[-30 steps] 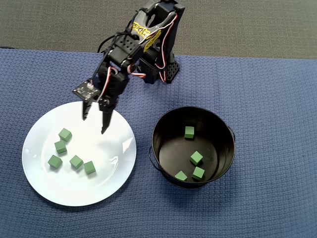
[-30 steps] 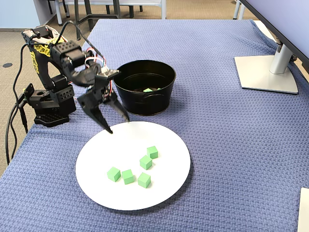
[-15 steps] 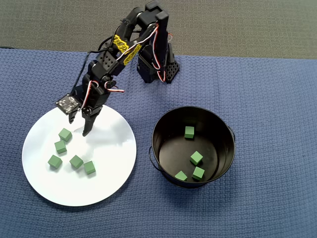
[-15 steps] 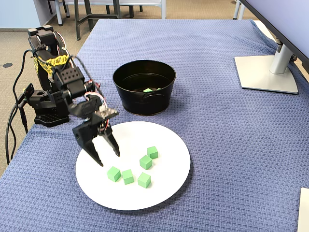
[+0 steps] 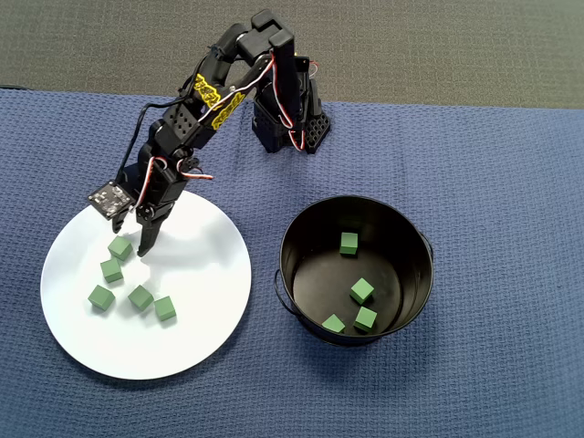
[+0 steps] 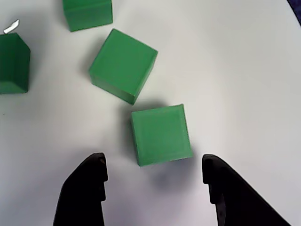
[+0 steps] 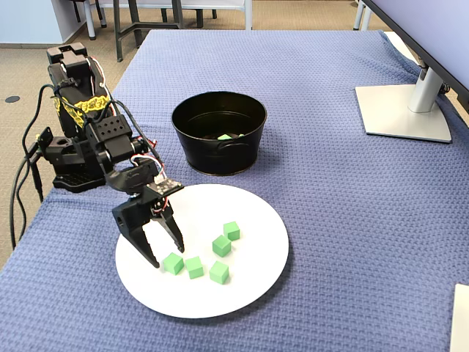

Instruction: Pick up the green cubes from the white plate and place them in the black recipient

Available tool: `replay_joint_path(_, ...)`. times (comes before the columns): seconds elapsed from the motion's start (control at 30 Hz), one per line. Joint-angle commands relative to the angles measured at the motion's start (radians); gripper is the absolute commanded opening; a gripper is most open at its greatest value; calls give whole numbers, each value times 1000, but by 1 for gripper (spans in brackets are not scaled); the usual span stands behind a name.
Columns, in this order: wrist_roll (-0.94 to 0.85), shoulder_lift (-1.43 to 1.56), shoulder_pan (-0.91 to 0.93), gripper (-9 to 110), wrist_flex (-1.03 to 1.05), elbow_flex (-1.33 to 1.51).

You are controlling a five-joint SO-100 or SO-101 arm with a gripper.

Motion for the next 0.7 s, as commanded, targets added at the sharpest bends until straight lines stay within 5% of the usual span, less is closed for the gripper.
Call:
replay_joint_path(0.0, -11, -14, 26, 19, -12, -103)
replay_joint_path(0.37, -15, -118, 48, 17, -38, -195)
replay_joint_path(0.67, 23, -130, 31, 0, -94, -161)
